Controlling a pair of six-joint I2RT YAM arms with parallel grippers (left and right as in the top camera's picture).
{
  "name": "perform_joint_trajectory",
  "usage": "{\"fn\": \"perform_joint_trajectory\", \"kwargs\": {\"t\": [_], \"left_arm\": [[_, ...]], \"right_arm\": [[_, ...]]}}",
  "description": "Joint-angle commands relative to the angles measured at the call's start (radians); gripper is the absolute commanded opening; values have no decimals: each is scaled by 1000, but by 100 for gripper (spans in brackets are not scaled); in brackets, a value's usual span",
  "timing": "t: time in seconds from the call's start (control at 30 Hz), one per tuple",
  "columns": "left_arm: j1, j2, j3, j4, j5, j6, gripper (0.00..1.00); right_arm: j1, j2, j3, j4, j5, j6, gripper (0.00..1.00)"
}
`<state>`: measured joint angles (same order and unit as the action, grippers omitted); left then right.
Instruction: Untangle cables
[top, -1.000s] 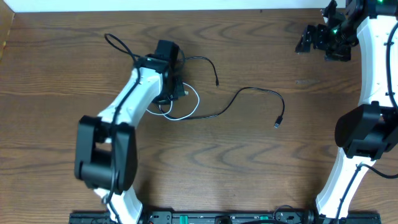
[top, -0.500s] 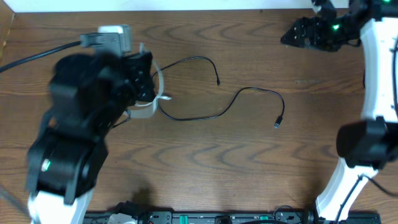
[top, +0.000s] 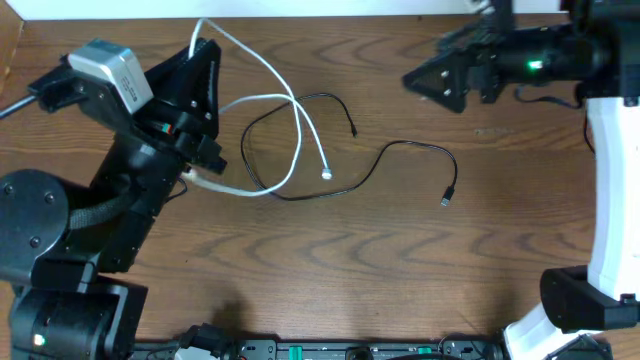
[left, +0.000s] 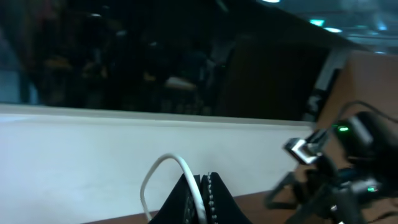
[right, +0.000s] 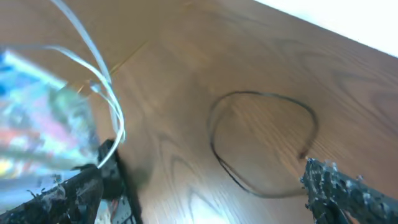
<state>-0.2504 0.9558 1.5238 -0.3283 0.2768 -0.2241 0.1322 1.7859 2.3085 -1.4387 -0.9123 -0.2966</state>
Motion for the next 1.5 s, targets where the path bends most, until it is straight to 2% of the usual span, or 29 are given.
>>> {"fn": "perform_joint_trajectory", "kwargs": {"t": [0.0, 0.27, 0.43, 0.53, 0.6, 0.73, 0.8, 0.87, 1.07, 1.2, 1.3, 1.37, 1.43, 1.47], "left_arm": [[3, 4, 3, 38, 116, -51, 8], [3, 10, 15, 30, 297, -113, 7], [3, 20, 15, -15, 309, -124, 7], [3, 27, 15, -30, 319, -154, 7], [3, 29, 15, -34, 328, -156, 7], [3, 30, 15, -51, 346, -156, 8], [3, 30, 15, -69, 345, -156, 7], [3, 30, 14, -83, 345, -156, 7], [3, 30, 14, -87, 345, -162, 7], [3, 30, 14, -87, 345, -175, 7], [3, 30, 14, -86, 345, -179, 7], [3, 30, 14, -86, 345, -179, 7], [3, 30, 14, -87, 345, -179, 7], [3, 31, 14, -87, 344, -178, 8]], "right_arm": [[73, 29, 1, 22, -193, -179, 99], [216, 53, 1, 167, -280, -199, 99], [303, 54, 1, 204, -281, -199, 97], [343, 57, 1, 231, -280, -198, 91], [362, 63, 1, 253, -278, -197, 82], [373, 81, 1, 314, -226, -106, 38], [366, 82, 1, 344, -212, -61, 19], [365, 82, 1, 367, -212, -43, 16], [382, 82, 1, 392, -217, -33, 16], [402, 82, 1, 412, -217, -32, 27], [406, 82, 1, 419, -220, -22, 27], [406, 82, 1, 426, -220, -5, 17], [406, 82, 1, 439, -218, 12, 1], [405, 82, 1, 455, -208, 42, 1]]}}
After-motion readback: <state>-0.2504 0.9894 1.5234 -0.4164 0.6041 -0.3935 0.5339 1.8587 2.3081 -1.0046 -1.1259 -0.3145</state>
